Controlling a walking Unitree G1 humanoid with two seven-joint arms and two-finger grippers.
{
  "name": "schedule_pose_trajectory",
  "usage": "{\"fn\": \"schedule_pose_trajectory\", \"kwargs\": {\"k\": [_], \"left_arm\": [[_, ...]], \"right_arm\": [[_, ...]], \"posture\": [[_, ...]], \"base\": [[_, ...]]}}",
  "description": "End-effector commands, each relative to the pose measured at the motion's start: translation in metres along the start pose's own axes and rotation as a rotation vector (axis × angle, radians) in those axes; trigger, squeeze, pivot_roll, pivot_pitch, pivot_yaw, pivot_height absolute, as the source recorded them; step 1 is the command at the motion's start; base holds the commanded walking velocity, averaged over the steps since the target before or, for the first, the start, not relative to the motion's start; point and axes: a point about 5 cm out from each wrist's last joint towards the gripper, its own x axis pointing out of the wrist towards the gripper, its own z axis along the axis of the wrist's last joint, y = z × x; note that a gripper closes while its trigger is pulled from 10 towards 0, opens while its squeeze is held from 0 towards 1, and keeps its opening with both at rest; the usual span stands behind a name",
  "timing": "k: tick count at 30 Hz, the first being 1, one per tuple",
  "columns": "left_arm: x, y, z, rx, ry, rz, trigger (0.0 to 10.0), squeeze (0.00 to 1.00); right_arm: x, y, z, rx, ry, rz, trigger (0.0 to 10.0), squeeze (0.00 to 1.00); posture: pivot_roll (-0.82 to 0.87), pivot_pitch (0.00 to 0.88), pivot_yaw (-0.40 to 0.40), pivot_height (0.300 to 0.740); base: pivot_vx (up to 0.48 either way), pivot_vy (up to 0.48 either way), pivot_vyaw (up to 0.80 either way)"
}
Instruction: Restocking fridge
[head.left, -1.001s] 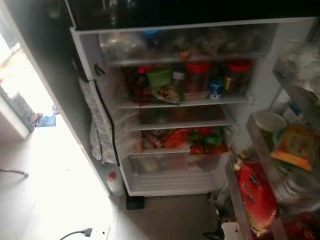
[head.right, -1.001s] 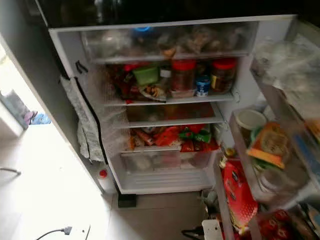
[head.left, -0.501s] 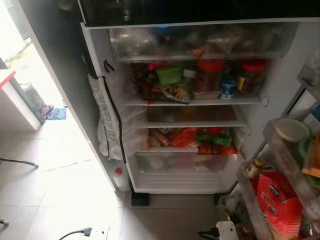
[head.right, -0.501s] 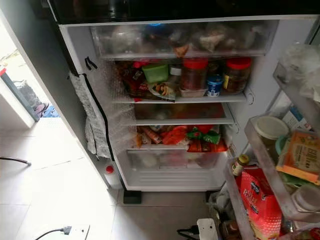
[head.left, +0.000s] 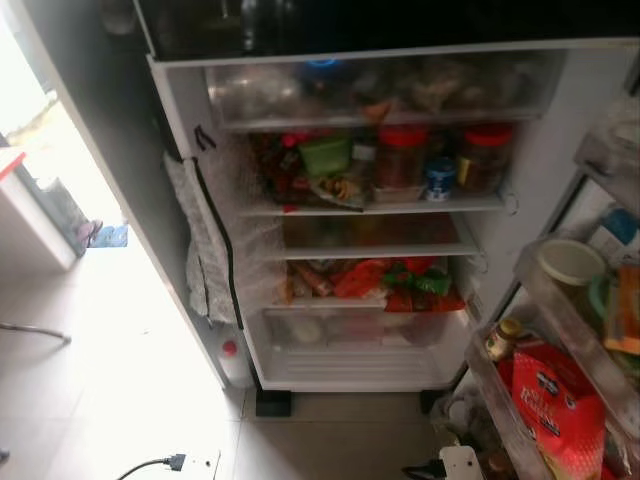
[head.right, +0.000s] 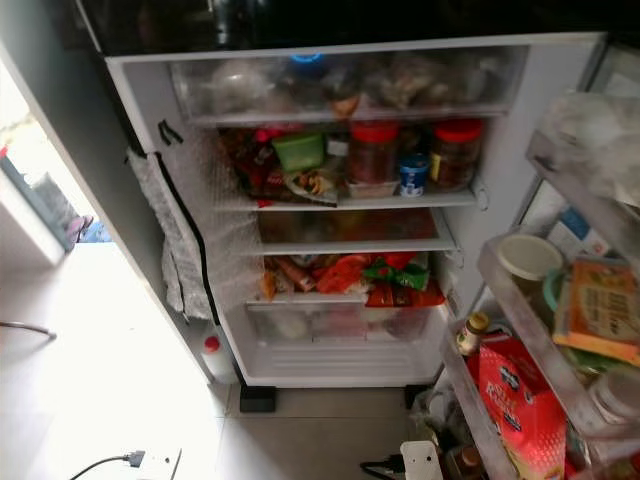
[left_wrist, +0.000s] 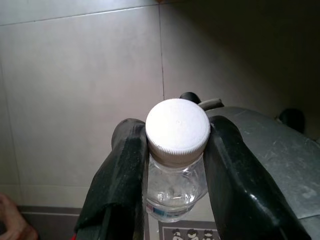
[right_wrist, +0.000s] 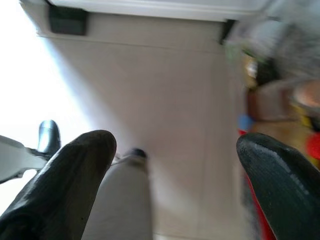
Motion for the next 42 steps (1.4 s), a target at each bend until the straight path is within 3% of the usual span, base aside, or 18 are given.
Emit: {"fn": "schedule_pose_trajectory", "kwargs": {"k": [1,19,24,25,27,30,31,34,35,37,39,42], "left_arm": [[0.0,-0.003,0.001,0.012,-0.001,-0.007,10.0,0.0],[0.0,-0.002,0.005,0.043,-0.034,0.006,10.0,0.0],[0.0,0.0,0.012,0.11,-0.113,0.041,10.0,0.0],[0.001,0.022,0.041,0.153,-0.213,0.079,10.0,0.0],[-0.003,0.05,0.081,0.202,-0.344,0.134,10.0,0.0],[-0.01,0.062,0.106,0.229,-0.461,0.17,10.0,0.0],[-0.015,0.064,0.118,0.26,-0.544,0.178,10.0,0.0],[-0.021,0.066,0.129,0.298,-0.63,0.198,10.0,0.0],[-0.03,0.067,0.142,0.298,-0.73,0.217,10.0,0.0],[-0.04,0.065,0.156,0.283,-0.838,0.221,10.0,0.0],[-0.048,0.061,0.167,0.27,-0.913,0.195,10.0,0.0],[-0.065,0.038,0.186,0.243,-1.027,0.051,10.0,0.0]], "right_arm": [[-0.002,-0.006,-0.004,0.006,0.01,-0.018,10.0,0.0],[-0.002,-0.006,-0.004,0.044,0.001,-0.02,10.0,0.0],[-0.002,-0.006,-0.004,0.039,0.002,-0.017,10.0,0.0],[-0.002,-0.006,-0.004,0.038,0.002,-0.016,10.0,0.0],[-0.002,-0.006,-0.005,0.036,0.003,-0.014,10.0,0.0],[-0.002,-0.006,-0.005,0.035,0.002,-0.012,10.0,0.0],[-0.002,-0.006,-0.005,0.033,0.003,-0.01,10.0,0.0],[-0.002,-0.006,-0.005,0.034,0.002,-0.01,10.0,0.0],[-0.002,-0.006,-0.005,0.035,0.002,-0.01,10.0,0.0],[-0.002,-0.006,-0.005,0.036,0.002,-0.01,10.0,0.0],[-0.002,-0.006,-0.005,0.036,0.002,-0.009,10.0,0.0],[-0.002,-0.006,-0.005,0.032,0.003,-0.009,10.0,0.0]], "posture": [[-0.02,0.0,0.031,0.74],[-0.02,0.0,0.037,0.74],[-0.02,0.0,0.038,0.74],[-0.02,0.0,0.04,0.74],[-0.02,0.0,0.041,0.74],[-0.01,0.0,0.04,0.74],[-0.01,0.0,0.04,0.74],[-0.01,0.0,0.043,0.74],[-0.01,0.0,0.043,0.74],[-0.01,0.0,0.044,0.74],[-0.01,0.0,0.043,0.74],[-0.01,0.0,0.043,0.74]], "base": [[0.0,-0.247,0.0],[0.0,-0.151,0.0],[0.0,0.0,0.0],[0.0,0.0,0.0],[0.0,0.0,0.0],[0.0,0.0,0.0],[0.0,0.0,0.0],[0.0,0.0,0.0],[0.0,0.0,0.0],[0.0,0.0,0.0],[0.0,0.0,0.0],[0.0,0.0,0.0]]}}
